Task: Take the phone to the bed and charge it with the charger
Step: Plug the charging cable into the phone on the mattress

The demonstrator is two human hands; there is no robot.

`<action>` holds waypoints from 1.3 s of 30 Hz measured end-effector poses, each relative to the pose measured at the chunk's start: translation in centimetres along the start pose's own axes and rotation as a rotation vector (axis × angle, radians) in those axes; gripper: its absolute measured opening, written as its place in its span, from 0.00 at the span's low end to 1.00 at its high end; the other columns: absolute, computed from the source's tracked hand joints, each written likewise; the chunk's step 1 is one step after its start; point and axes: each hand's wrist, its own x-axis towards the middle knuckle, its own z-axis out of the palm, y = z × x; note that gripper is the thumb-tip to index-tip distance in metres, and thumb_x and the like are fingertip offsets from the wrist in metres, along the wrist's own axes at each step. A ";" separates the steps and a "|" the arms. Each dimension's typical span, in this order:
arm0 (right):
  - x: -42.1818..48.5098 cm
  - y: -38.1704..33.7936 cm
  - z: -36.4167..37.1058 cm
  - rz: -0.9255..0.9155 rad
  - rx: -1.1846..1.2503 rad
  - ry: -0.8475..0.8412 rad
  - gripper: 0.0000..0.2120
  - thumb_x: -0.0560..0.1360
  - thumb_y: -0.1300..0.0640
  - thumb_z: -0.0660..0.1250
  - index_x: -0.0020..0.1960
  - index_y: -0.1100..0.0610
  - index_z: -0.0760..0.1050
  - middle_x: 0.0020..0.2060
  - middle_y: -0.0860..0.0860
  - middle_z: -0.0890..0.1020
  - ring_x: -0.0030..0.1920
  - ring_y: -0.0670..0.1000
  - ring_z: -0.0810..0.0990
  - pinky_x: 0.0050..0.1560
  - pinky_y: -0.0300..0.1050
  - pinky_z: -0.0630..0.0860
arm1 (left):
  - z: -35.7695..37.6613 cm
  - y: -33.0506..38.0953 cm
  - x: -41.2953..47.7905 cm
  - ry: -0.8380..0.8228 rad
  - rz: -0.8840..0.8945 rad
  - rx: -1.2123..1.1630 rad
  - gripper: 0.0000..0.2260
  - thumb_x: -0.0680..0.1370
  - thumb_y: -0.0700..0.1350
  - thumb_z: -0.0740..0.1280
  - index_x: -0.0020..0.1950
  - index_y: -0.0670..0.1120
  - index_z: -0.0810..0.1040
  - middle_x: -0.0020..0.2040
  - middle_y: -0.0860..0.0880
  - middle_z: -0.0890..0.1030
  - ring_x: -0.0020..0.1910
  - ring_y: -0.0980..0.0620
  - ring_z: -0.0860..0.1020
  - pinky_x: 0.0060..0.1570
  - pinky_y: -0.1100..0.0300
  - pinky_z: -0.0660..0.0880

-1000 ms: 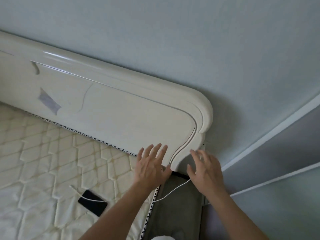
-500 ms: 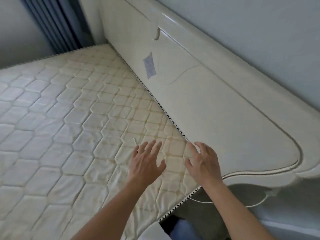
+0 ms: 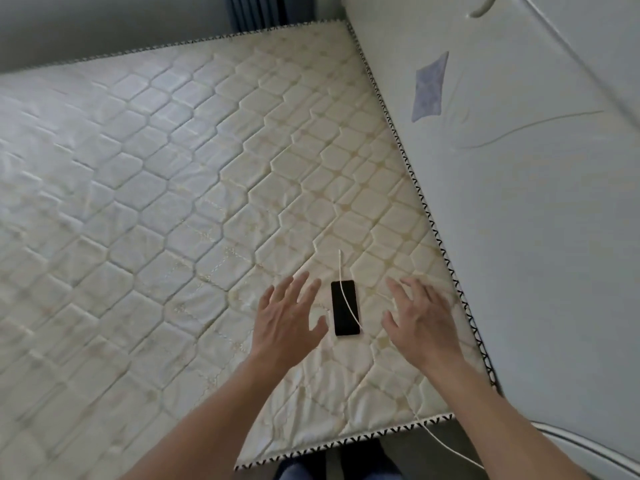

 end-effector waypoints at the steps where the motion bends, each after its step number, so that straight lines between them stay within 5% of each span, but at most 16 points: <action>1: 0.8 -0.1 1.1 -0.003 0.005 -0.012 0.24 0.73 0.48 0.65 0.68 0.51 0.71 0.62 0.55 0.77 0.60 0.57 0.76 0.64 0.55 0.71 | 0.9 -0.5 0.7 -0.011 -0.004 -0.002 0.31 0.75 0.63 0.54 0.76 0.53 0.66 0.78 0.49 0.68 0.75 0.46 0.68 0.71 0.44 0.67; 7: 5.6 0.4 9.2 -0.017 0.001 -0.053 0.24 0.71 0.50 0.68 0.67 0.53 0.73 0.59 0.56 0.79 0.59 0.58 0.77 0.61 0.55 0.73 | 7.5 -3.8 6.4 -0.062 0.008 -0.024 0.31 0.75 0.62 0.59 0.77 0.54 0.65 0.79 0.49 0.65 0.75 0.45 0.66 0.72 0.44 0.66; 22: 18.8 2.2 26.8 -0.066 -0.001 -0.118 0.18 0.76 0.50 0.62 0.64 0.54 0.72 0.54 0.54 0.78 0.54 0.58 0.77 0.53 0.55 0.75 | 28.9 -10.3 15.1 -0.383 0.075 0.003 0.52 0.70 0.72 0.65 0.80 0.57 0.35 0.81 0.55 0.33 0.80 0.50 0.34 0.78 0.37 0.43; 31: 24.6 -0.6 31.6 0.177 0.130 -0.088 0.18 0.77 0.41 0.62 0.54 0.56 0.74 0.51 0.55 0.80 0.53 0.60 0.78 0.49 0.52 0.74 | 31.2 -10.5 14.9 -0.385 0.054 -0.025 0.55 0.69 0.71 0.67 0.78 0.58 0.29 0.77 0.57 0.25 0.76 0.50 0.26 0.76 0.34 0.39; 39: 24.7 -1.0 32.8 0.217 0.115 -0.040 0.10 0.79 0.52 0.62 0.52 0.59 0.75 0.50 0.57 0.81 0.52 0.60 0.77 0.51 0.53 0.73 | 31.8 -10.8 14.8 -0.369 0.056 -0.034 0.56 0.68 0.71 0.68 0.78 0.59 0.30 0.78 0.58 0.27 0.76 0.51 0.26 0.76 0.35 0.38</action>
